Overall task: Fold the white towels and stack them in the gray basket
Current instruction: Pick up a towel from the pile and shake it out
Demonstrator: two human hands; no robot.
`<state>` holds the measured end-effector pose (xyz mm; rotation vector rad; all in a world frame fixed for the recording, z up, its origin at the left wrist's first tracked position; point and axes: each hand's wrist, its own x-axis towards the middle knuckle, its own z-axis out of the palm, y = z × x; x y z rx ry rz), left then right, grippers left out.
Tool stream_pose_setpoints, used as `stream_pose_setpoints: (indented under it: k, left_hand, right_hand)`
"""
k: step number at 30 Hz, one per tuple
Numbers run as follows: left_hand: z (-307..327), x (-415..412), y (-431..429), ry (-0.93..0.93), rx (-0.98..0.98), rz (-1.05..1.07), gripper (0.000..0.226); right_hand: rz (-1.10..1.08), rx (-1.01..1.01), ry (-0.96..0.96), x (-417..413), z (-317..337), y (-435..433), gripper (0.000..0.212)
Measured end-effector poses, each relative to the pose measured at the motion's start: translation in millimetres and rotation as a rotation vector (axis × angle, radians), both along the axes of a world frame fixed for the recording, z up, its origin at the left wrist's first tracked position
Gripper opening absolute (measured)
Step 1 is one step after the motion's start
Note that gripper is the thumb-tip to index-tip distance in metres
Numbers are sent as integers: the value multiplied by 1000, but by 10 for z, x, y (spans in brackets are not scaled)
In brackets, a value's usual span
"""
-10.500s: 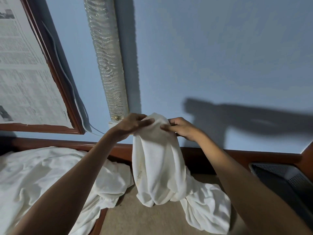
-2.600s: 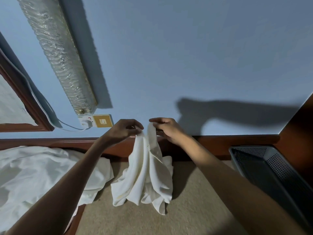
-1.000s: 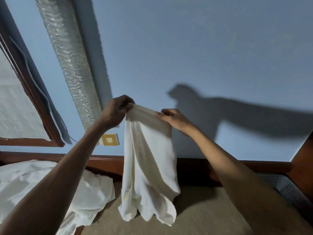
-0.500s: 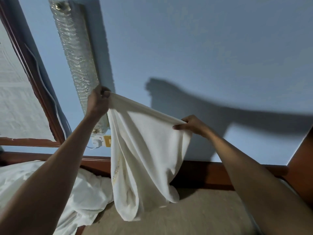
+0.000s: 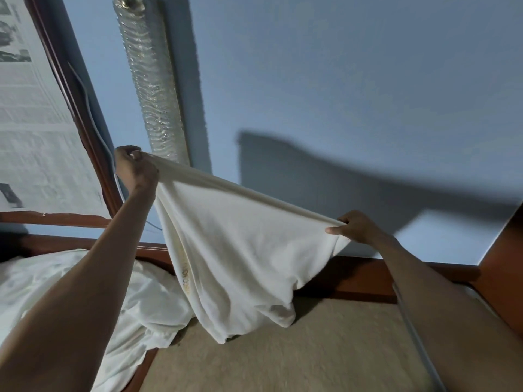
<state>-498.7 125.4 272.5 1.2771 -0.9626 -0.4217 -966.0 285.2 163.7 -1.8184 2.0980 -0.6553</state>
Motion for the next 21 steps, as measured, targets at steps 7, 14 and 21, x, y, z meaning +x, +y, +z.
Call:
stream_pose_setpoints:
  k: [7,14,21]
  left_hand:
    - [116,464,209,54,-69,62,24]
    - [-42,834,541,44,-12,27,27]
    - [78,1157,859,-39,10,28,30]
  right_hand:
    - [-188,59,335,116,119,456,50]
    - [-342,158,696,549,416,850,31]
    - [-603,-132,684,778,924,1108,44]
